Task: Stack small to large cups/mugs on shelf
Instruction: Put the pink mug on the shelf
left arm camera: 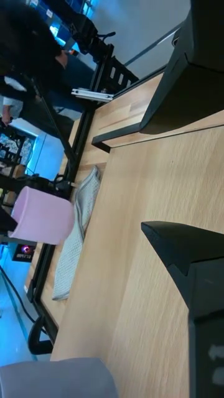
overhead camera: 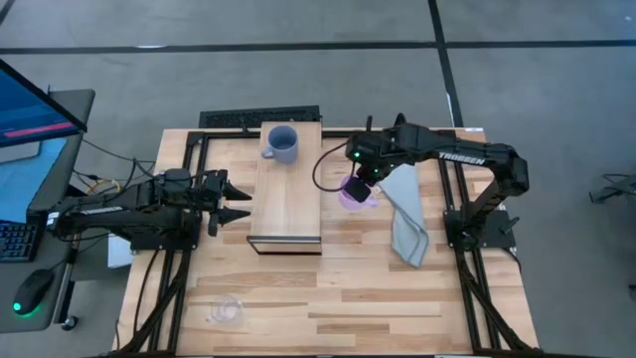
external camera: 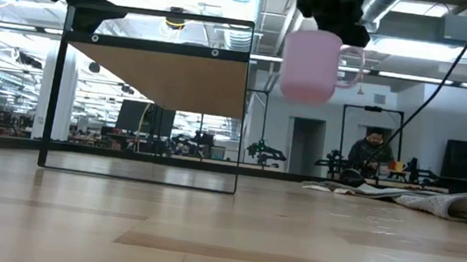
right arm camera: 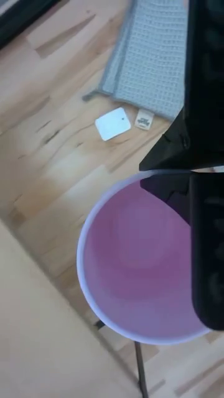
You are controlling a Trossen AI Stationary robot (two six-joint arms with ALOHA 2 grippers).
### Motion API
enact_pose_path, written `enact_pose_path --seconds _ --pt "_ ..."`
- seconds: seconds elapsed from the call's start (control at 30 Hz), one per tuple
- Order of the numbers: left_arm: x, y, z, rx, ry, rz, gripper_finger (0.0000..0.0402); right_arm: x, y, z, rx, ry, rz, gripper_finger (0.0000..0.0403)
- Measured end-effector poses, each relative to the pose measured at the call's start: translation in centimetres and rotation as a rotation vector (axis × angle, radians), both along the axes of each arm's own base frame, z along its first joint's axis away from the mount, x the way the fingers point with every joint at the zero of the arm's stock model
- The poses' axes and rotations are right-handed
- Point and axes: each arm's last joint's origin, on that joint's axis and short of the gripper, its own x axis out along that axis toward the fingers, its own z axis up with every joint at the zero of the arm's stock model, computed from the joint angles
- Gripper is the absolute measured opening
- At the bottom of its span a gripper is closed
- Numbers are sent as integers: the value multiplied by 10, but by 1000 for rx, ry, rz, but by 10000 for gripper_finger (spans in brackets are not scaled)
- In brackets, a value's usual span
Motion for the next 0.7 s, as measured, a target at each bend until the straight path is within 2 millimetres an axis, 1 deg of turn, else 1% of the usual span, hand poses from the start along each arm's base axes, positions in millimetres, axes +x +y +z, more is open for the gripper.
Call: enact_pose_path --seconds 0.37,0.5,0.7 --pt "0 0 0 -7 0 2 234 3 1 34 -26 -107 17 9" --pt "0 0 0 -12 0 3 234 14 2 40 -36 -106 55 9" --pt "0 0 0 -15 1 4 234 42 3 51 -60 -81 142 9"
